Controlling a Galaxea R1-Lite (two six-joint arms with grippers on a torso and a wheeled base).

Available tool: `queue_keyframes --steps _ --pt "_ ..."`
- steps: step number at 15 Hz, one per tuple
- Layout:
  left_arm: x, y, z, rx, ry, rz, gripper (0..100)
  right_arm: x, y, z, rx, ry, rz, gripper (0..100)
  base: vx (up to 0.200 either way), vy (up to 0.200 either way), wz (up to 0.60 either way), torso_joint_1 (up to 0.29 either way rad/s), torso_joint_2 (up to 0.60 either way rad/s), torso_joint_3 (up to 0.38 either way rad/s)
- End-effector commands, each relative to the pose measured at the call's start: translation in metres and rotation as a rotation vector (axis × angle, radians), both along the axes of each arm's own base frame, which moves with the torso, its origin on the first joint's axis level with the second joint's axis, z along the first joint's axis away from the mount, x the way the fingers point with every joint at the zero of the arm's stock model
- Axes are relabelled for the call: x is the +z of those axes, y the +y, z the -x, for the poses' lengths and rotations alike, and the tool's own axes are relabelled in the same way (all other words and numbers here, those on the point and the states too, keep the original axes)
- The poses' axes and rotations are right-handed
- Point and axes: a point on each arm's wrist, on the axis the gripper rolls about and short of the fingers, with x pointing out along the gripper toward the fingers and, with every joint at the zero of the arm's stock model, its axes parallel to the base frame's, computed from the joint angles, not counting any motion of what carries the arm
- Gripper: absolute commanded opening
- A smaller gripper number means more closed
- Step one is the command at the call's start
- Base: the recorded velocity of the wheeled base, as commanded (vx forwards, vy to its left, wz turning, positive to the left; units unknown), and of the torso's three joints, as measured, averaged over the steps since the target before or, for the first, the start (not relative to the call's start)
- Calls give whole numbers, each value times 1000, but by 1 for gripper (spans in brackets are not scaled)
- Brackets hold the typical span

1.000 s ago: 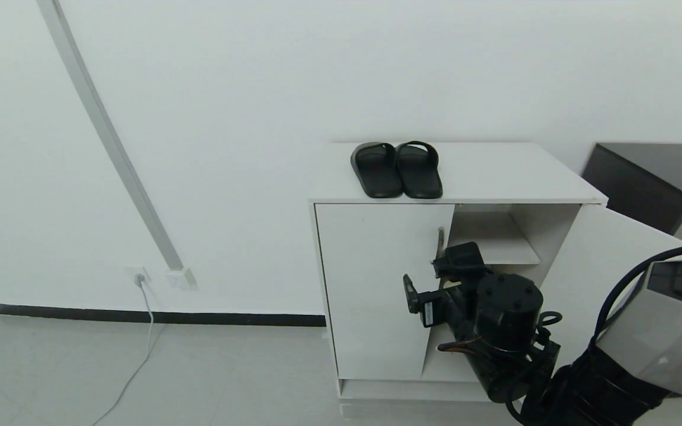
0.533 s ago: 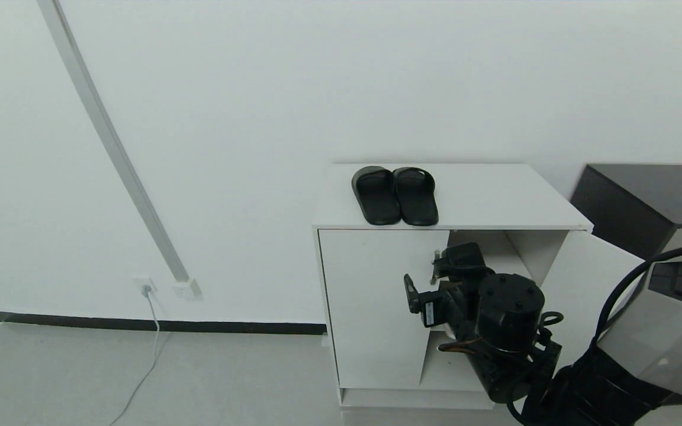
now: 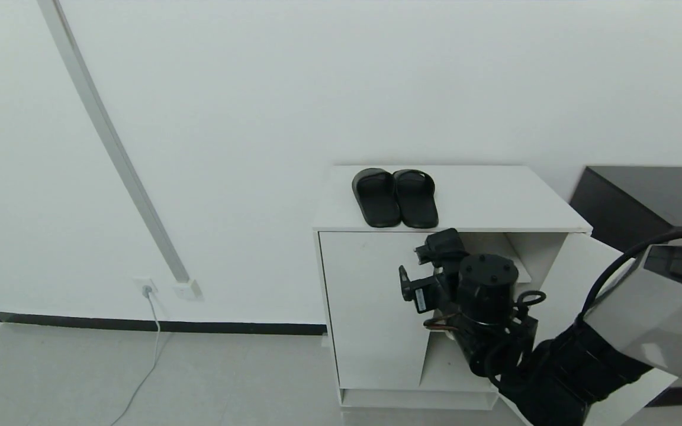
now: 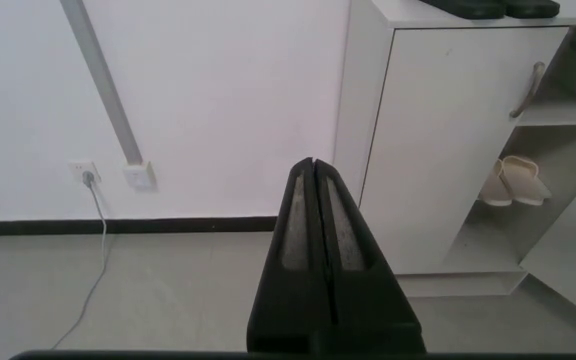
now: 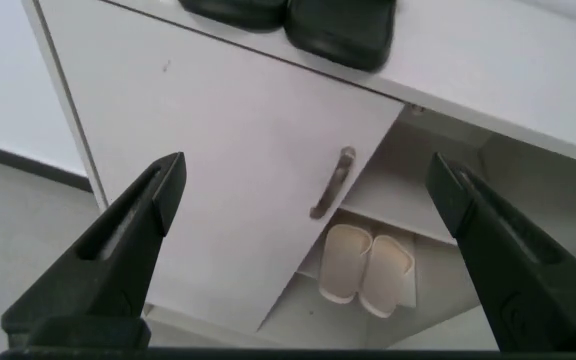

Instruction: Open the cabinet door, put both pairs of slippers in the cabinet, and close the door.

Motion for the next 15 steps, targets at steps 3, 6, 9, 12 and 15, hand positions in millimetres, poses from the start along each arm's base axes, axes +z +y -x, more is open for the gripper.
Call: queue_keyframes --steps 3,6,9,12,15 --pt "0 0 0 -1 0 3 0 71 15 -8 2 37 -161 100 0 0 0 0 0 0" --pt "0 0 0 -3 0 2 0 97 19 -13 -12 80 -228 100 0 0 0 0 0 0" --pt "0 0 0 -4 0 2 0 96 19 -16 -25 119 -225 100 0 0 0 0 0 0" --pt "0 0 0 -4 0 3 0 87 22 -18 -24 134 -211 100 133 0 0 -2 0 2" --pt "0 0 0 -4 0 3 0 77 25 -22 -29 152 -207 100 200 0 0 6 1 2"
